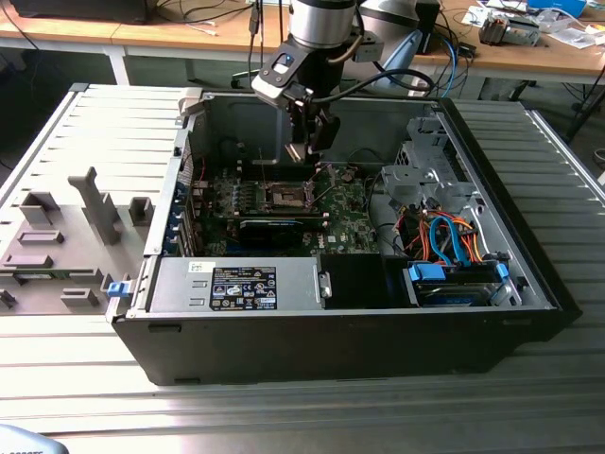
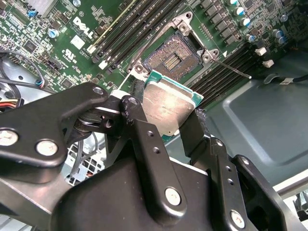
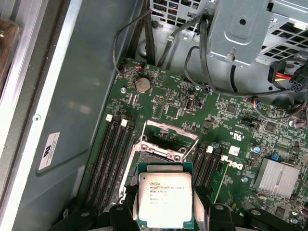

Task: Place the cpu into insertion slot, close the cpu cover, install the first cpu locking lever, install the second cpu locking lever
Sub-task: 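Place the cpu into insertion slot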

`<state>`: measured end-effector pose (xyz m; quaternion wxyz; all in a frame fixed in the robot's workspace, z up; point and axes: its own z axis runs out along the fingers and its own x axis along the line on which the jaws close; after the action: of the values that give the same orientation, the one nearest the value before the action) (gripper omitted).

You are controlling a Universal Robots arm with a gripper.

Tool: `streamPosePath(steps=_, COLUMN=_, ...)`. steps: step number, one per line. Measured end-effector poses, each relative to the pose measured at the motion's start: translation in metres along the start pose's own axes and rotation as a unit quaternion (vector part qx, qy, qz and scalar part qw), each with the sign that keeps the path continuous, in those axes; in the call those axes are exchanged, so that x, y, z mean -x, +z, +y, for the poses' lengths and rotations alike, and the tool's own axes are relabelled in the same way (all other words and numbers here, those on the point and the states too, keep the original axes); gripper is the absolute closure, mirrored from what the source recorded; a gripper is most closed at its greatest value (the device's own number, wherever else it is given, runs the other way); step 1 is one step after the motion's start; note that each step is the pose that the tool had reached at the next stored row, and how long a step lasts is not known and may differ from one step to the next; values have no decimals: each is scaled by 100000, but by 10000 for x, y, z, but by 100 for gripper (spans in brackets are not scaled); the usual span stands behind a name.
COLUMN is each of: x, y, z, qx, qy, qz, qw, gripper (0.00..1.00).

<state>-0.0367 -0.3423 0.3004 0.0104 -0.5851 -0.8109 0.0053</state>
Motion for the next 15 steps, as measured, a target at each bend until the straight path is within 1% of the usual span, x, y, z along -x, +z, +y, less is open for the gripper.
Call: streamPosePath(steps=15, x=0, y=6, z=0, qx=11, qy=1152, qz=21, qw=99993, gripper=45)
